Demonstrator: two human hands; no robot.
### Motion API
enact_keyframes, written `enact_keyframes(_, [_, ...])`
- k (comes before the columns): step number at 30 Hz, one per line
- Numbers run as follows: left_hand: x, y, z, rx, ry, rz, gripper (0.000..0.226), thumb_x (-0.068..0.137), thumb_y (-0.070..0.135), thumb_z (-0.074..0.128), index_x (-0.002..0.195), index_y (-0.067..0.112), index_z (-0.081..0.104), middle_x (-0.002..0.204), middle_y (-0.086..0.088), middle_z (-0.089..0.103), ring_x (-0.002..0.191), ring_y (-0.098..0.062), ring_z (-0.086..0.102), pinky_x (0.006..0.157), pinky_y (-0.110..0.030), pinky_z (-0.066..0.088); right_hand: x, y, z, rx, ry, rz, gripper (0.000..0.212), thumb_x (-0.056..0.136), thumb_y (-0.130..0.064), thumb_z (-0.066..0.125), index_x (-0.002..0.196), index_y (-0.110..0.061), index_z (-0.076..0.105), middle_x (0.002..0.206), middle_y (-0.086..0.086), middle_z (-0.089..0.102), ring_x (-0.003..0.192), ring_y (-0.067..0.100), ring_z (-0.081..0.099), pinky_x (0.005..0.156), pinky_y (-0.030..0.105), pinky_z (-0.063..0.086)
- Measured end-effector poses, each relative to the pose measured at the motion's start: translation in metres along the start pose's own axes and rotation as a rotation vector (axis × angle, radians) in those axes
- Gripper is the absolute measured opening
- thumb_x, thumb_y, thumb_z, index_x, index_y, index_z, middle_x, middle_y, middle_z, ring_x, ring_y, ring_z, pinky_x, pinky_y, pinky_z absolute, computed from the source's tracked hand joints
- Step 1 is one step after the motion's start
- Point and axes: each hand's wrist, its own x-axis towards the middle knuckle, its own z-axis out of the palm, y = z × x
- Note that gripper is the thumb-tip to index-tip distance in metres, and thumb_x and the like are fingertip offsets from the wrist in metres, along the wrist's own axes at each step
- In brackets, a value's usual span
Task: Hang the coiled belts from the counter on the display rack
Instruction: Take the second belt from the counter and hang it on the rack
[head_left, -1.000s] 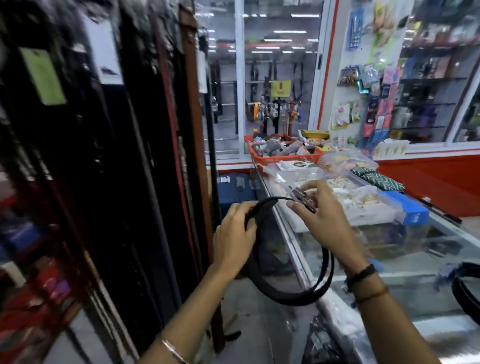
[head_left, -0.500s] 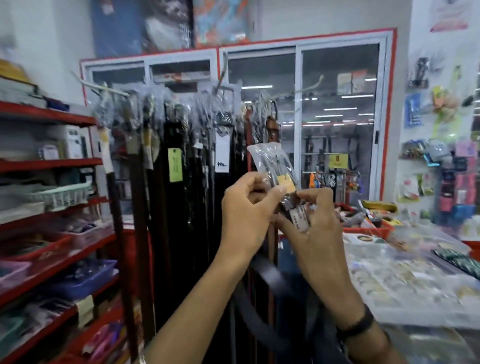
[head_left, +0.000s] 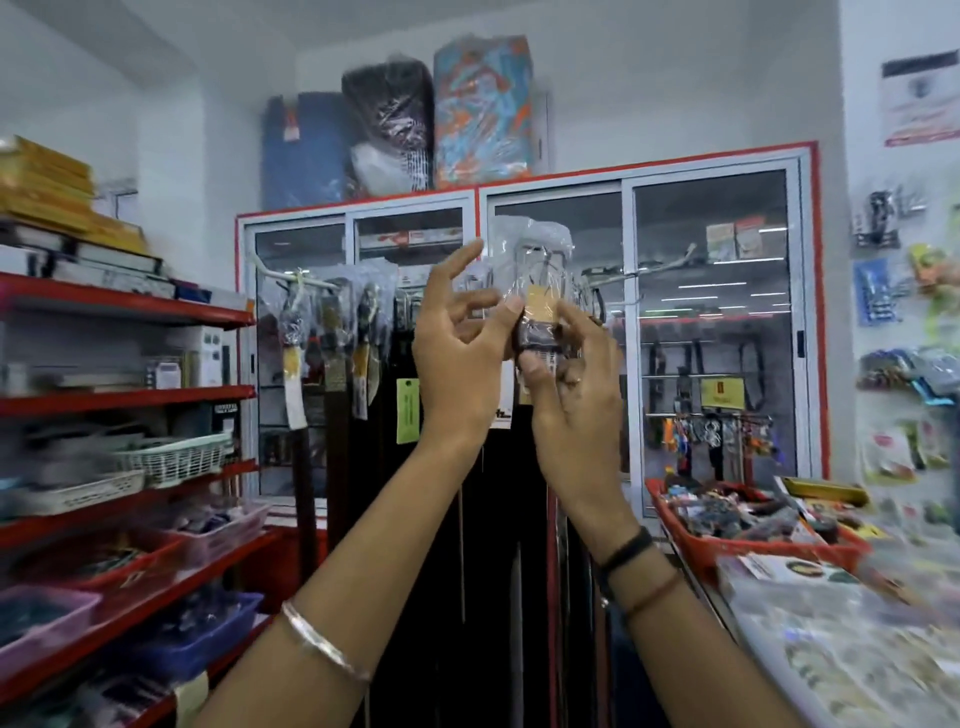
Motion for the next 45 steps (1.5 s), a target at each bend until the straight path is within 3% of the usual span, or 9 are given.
enact_keyframes(3, [0.018, 0.002, 0.0, 0.004, -0.022, 0.028, 0.034, 0.088, 0.007, 0.063, 0.116, 0.027, 0.062, 0.089, 0.001, 0.06, 0.063, 0.003, 0.06, 0.061, -0.02, 0.057, 0.013, -0.002, 0.012, 0.012, 0.032, -0.004, 0.044, 0.092, -0.025, 0.055, 0.135, -0.018, 0.045, 0.121, -0.004, 0.045, 0.109, -0.015, 0.042, 0.101, 0.021, 0.042])
enact_keyframes(10, [0.044, 0.001, -0.004, -0.01, -0.093, -0.005, 0.035, 0.089, 0.007, 0.062, 0.122, 0.018, 0.064, 0.084, 0.005, 0.055, 0.069, -0.005, 0.063, 0.074, -0.04, 0.062, 0.035, -0.004, 0.02, 0.041, 0.072, -0.012, 0.042, 0.091, -0.023, 0.058, 0.132, -0.016, 0.05, 0.115, -0.001, 0.047, 0.103, -0.015, 0.044, 0.099, 0.025, 0.044])
enact_keyframes(17, [0.041, -0.006, -0.001, 0.02, -0.129, -0.021, 0.033, 0.088, 0.008, 0.064, 0.116, 0.024, 0.067, 0.084, 0.008, 0.062, 0.074, -0.018, 0.065, 0.074, -0.053, 0.06, 0.028, 0.005, 0.019, 0.033, 0.097, 0.036, 0.042, 0.091, -0.021, 0.058, 0.131, -0.016, 0.05, 0.11, -0.005, 0.046, 0.096, -0.011, 0.049, 0.085, 0.001, 0.038])
enact_keyframes(21, [0.042, -0.013, 0.0, 0.042, -0.143, -0.049, 0.033, 0.088, 0.008, 0.064, 0.118, 0.02, 0.066, 0.085, 0.009, 0.061, 0.075, -0.021, 0.065, 0.073, -0.052, 0.06, 0.028, 0.009, 0.019, 0.002, 0.086, 0.086, 0.042, 0.09, -0.018, 0.058, 0.131, -0.018, 0.05, 0.11, -0.006, 0.045, 0.095, -0.002, 0.049, 0.084, 0.002, 0.039])
enact_keyframes(26, [0.043, -0.03, -0.006, 0.115, -0.152, -0.081, 0.034, 0.089, 0.007, 0.062, 0.12, 0.02, 0.064, 0.087, 0.005, 0.059, 0.082, -0.036, 0.069, 0.07, -0.048, 0.062, 0.023, 0.022, 0.029, -0.02, 0.032, 0.15, 0.043, 0.09, -0.018, 0.059, 0.132, -0.019, 0.049, 0.114, 0.0, 0.048, 0.101, 0.017, 0.056, 0.094, 0.03, 0.049])
enact_keyframes(29, [0.044, -0.04, -0.011, 0.215, -0.185, -0.031, 0.038, 0.091, 0.007, 0.058, 0.124, 0.026, 0.06, 0.085, 0.004, 0.054, 0.079, -0.042, 0.065, 0.07, -0.05, 0.061, 0.022, 0.032, 0.031, -0.017, -0.002, 0.127, 0.044, 0.089, -0.018, 0.061, 0.132, -0.021, 0.05, 0.111, -0.004, 0.047, 0.085, 0.002, 0.059, 0.077, 0.011, 0.051])
enact_keyframes(32, [0.043, -0.047, -0.015, 0.351, -0.215, 0.033, 0.042, 0.091, 0.014, 0.059, 0.128, 0.033, 0.056, 0.094, 0.001, 0.054, 0.077, -0.024, 0.058, 0.083, -0.039, 0.058, 0.025, 0.042, 0.026, -0.013, -0.058, 0.121, 0.043, 0.089, -0.018, 0.06, 0.13, -0.024, 0.051, 0.117, -0.004, 0.053, 0.08, -0.012, 0.059, 0.072, 0.003, 0.047])
enact_keyframes(38, [-0.009, -0.047, -0.003, 0.53, -0.114, 0.259, 0.031, 0.088, 0.019, 0.059, 0.119, 0.016, 0.06, 0.12, -0.004, 0.045, 0.12, -0.017, 0.042, 0.105, -0.011, 0.027, 0.014, 0.043, -0.016, -0.059, -0.053, 0.079, 0.038, 0.089, -0.014, 0.06, 0.126, -0.024, 0.056, 0.109, 0.0, 0.065, 0.083, -0.003, 0.061, 0.071, 0.005, 0.048])
enact_keyframes(45, [-0.112, -0.056, 0.047, 0.297, -0.209, 0.306, 0.021, 0.089, 0.014, 0.055, 0.105, 0.006, 0.065, 0.113, -0.011, 0.055, 0.111, -0.021, 0.051, 0.101, -0.022, 0.035, -0.035, 0.054, -0.122, -0.339, 0.006, 0.042, 0.031, 0.091, -0.012, 0.057, 0.121, -0.016, 0.058, 0.099, -0.001, 0.065, 0.085, -0.002, 0.06, 0.074, 0.006, 0.047])
